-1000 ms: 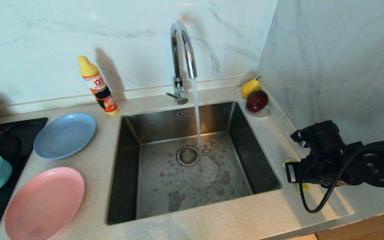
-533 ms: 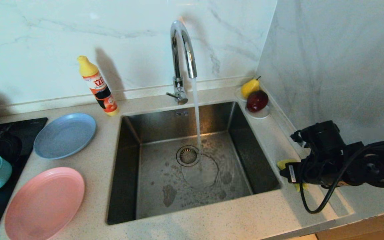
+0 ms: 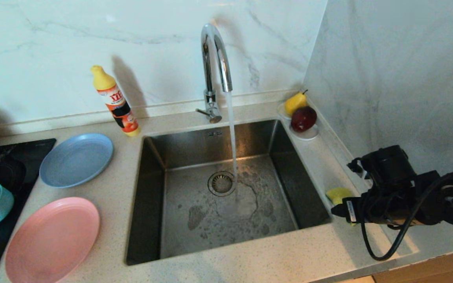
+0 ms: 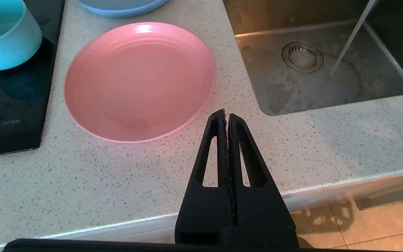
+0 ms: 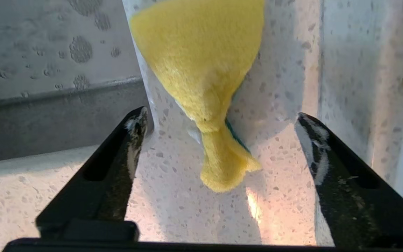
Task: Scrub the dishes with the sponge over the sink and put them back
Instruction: Pick up a bowl and the sponge
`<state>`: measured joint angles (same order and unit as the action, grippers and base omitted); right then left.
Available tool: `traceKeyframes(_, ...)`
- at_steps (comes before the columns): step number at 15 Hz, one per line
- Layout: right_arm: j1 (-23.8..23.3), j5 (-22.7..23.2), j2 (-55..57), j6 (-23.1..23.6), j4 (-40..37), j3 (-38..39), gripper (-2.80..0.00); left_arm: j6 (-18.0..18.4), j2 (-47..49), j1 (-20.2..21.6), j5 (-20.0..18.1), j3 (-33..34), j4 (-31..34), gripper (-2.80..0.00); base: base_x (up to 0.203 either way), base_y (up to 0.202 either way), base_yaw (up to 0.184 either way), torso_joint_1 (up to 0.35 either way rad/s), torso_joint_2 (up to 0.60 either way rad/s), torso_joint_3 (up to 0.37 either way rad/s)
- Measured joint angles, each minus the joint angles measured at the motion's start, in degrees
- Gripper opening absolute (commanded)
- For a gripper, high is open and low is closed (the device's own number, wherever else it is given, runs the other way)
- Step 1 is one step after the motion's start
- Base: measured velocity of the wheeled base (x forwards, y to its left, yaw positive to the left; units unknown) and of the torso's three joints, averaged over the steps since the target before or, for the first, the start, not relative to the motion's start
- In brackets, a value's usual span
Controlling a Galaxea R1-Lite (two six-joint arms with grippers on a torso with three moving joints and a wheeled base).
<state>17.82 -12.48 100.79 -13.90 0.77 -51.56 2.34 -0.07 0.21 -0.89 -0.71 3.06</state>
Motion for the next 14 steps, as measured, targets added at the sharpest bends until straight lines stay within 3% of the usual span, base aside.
traceKeyframes(6,0.00,0.06,0.07,0.04,0.52,1.09,0.00,0.02,0.00,0.00,0.01,0.00,-0.01,-2.80,0.000,0.000,0.000,0.000,0.00,0.000)
traceKeyframes(7,0.00,0.06,0.07,0.08,0.55,1.13,-2.80,0.02,0.00,0.00,0.04,0.00,-0.01,-2.80,0.000,0.000,0.000,0.000,0.00,0.000)
traceKeyframes(14,-0.11,-0.01,0.73,-0.01,0.76,0.57,-2.80,0.02,0.00,0.00,0.04,0.00,0.00,-2.80,0.000,0.000,0.000,0.000,0.00,0.000)
